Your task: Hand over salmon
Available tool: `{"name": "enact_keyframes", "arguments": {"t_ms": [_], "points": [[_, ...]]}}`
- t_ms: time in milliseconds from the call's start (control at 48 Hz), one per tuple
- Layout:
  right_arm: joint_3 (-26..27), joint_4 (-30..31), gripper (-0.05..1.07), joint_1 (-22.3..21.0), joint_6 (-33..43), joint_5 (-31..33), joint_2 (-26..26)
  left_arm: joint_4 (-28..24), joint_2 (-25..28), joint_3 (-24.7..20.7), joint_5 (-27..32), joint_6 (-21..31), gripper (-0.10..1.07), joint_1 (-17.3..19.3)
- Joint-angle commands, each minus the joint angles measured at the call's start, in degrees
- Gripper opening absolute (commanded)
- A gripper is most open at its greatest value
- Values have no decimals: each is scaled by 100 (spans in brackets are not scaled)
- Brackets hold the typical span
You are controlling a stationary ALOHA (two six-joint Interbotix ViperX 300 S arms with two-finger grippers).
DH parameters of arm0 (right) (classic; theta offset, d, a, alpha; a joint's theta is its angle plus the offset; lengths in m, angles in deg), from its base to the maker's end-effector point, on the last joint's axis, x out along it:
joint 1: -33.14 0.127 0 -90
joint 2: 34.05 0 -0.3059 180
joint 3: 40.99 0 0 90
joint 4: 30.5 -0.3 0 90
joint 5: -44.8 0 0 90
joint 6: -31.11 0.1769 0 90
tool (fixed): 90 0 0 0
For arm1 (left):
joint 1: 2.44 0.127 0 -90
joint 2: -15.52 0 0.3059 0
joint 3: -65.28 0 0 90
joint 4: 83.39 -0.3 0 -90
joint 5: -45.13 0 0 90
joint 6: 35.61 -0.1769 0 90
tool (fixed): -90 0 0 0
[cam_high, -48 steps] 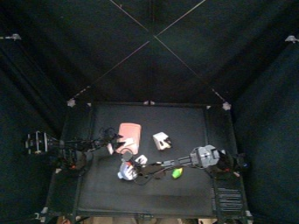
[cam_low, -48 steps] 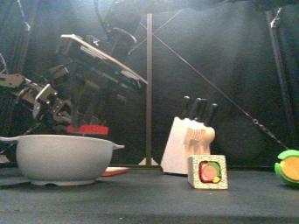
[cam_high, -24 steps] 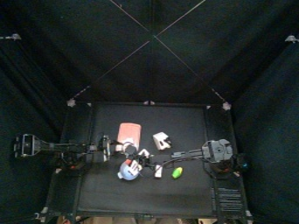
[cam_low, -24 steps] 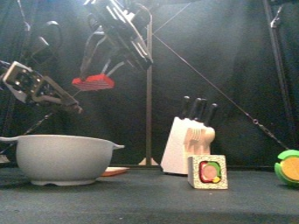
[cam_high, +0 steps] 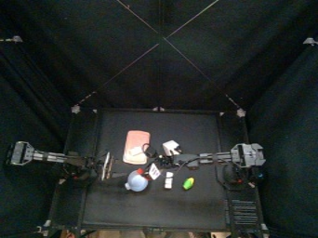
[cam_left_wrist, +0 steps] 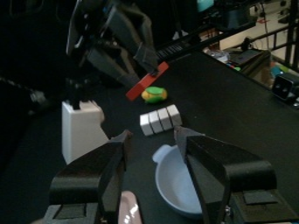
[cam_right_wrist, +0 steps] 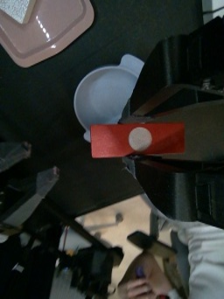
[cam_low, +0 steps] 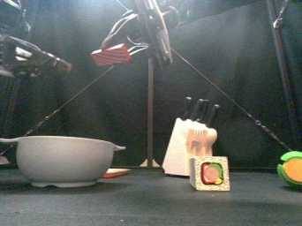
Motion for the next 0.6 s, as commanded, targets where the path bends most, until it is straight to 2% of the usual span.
{"name": "enact_keyframes", "arguments": {"t_ms": [0, 125, 250, 312, 354, 458, 583], "points": [[-272, -782, 64, -220, -220, -439, -492, -26, 53, -422, 0, -642, 83, -9], [-536, -1380, 64, -264, -457, -659, -659, -18, 141, -756, 97, -2188, 83, -9], [-536, -1608, 64, -237, -650, -703, -712, 176, 299, -940, 79, -3735, 83, -53], [-527, -1644, 63, -237, -668, -747, -721, 448, 413, -967, 9, -4535, 83, -88], [-527, -1670, 63, -237, -668, -765, -738, 606, 448, -958, -53, -4843, 83, -114], [-527, -1679, 60, -237, -668, -809, -773, 1283, 598, -923, -334, -6091, 83, -141], [-527, -1714, 57, -237, -668, -888, -809, 1837, 809, -870, -589, -7277, 83, -167]]}}
